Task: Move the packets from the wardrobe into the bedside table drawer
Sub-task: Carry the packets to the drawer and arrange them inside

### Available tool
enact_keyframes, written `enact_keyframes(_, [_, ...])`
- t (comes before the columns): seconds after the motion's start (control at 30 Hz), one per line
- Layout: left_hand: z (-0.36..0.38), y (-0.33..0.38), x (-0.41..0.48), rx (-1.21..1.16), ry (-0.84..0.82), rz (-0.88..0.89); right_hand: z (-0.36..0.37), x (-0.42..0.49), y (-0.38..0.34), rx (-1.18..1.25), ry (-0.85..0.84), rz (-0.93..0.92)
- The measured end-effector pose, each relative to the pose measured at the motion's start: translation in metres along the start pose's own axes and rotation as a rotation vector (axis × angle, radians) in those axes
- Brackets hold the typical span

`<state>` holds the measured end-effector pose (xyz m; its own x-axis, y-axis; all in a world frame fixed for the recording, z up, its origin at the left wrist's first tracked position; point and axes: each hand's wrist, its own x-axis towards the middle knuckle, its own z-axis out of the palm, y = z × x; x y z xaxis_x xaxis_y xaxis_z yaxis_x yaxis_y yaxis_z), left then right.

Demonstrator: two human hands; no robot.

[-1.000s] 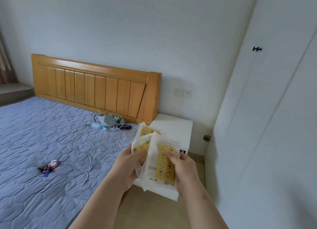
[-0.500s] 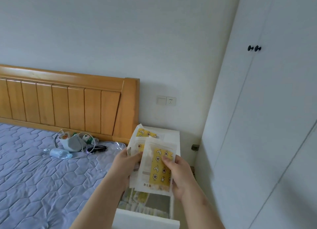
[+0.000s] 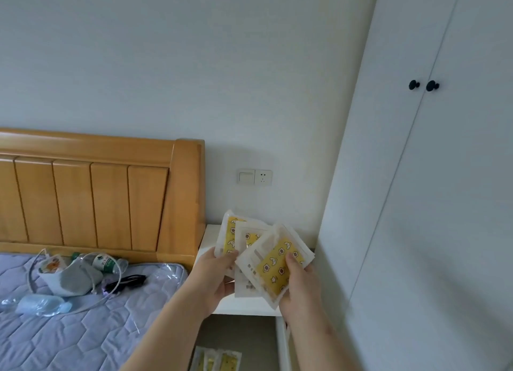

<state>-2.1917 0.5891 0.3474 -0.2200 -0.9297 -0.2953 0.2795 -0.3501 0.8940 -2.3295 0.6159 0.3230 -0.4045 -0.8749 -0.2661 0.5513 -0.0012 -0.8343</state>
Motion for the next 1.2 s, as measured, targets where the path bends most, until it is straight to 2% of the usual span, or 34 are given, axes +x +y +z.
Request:
enact_keyframes(0.13, [-0.008, 0.000, 0.009, -0.033, 0.024, -0.026, 0.007, 0.017, 0.006, -0.023, -0.020, 0.028])
enact_keyframes(0.33, [-0.006, -0.006, 0.022, -0.110, -0.031, -0.053, 0.013, 0.033, 0.015, -0.133, -0.144, 0.081])
enact_keyframes(0.47, [-0.003, -0.018, 0.036, -0.144, 0.093, -0.040, 0.005, 0.048, 0.011, -0.214, -0.188, 0.108])
enact_keyframes(0.67, [0.001, -0.031, 0.056, -0.048, 0.287, 0.041, -0.012, 0.064, 0.013, -0.243, -0.236, 0.192])
enact_keyframes(0.87, [0.013, -0.050, 0.076, -0.005, 0.256, -0.046, -0.044, 0.082, 0.009, -0.250, -0.188, 0.284])
enact_keyframes(1.07, [0.025, -0.087, 0.099, 0.145, 0.284, -0.085, -0.080, 0.099, 0.011, -0.390, -0.185, 0.364])
enact_keyframes(1.2, [0.022, -0.119, 0.105, 0.173, 0.291, -0.177, -0.093, 0.107, 0.031, -0.459, -0.181, 0.436])
